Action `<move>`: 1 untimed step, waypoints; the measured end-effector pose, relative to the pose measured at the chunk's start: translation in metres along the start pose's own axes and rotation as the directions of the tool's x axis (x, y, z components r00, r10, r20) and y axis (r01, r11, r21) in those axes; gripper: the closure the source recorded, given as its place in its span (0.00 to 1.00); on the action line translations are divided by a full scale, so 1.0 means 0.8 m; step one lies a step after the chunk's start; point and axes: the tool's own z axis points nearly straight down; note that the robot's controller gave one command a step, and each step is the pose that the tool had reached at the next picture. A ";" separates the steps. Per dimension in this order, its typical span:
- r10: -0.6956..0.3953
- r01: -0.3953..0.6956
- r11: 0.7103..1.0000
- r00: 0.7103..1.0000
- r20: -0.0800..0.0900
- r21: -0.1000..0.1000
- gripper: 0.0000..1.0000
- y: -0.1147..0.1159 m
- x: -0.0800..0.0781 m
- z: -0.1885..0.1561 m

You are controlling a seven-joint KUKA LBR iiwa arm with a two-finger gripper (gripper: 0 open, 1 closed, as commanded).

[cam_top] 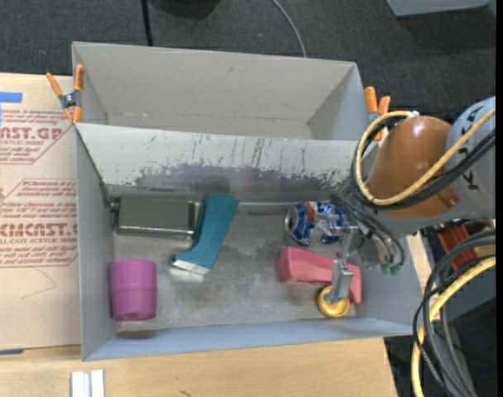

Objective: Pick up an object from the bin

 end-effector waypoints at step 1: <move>-0.001 0.001 1.000 1.000 0.007 0.001 0.00 0.000 -0.002 -0.005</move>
Offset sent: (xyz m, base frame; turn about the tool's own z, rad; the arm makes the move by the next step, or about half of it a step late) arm -0.0002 0.0084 -0.0678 -0.1849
